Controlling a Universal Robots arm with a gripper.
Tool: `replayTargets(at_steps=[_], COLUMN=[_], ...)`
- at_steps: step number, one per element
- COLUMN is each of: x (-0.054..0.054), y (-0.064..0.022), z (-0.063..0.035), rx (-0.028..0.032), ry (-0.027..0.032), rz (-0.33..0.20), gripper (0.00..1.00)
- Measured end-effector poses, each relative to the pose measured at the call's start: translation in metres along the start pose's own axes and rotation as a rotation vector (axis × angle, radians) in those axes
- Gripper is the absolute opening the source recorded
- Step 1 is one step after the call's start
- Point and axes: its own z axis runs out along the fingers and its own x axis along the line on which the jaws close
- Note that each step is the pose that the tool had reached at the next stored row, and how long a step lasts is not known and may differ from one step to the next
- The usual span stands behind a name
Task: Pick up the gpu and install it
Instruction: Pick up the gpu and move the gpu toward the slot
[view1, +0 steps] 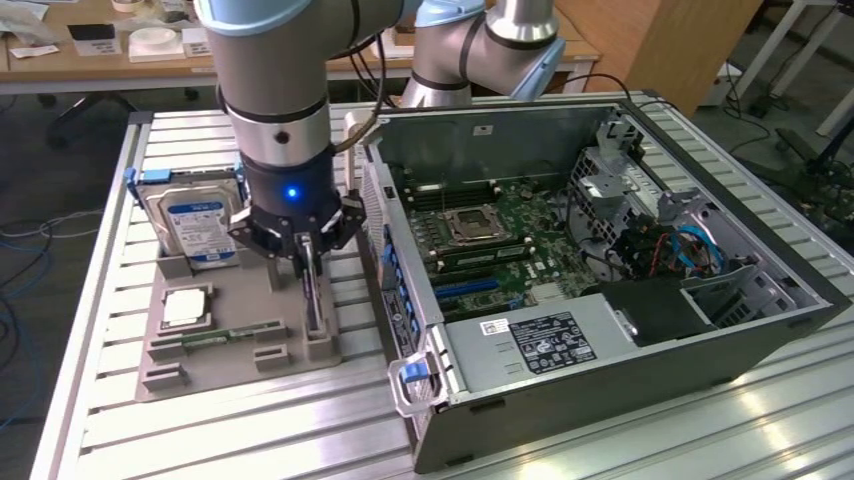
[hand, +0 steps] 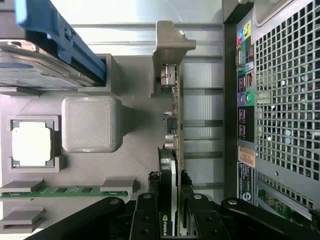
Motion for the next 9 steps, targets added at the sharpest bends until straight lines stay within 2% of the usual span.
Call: replayTargets(at_steps=[4, 9], x=[0.0, -0.001], y=[0.0005, 0.0015], z=[-0.0113, -0.0314], rx=[0.0001, 0.0], ry=[0.0, 0.0], rz=[0.0, 0.0], gripper=[0.27, 0.27])
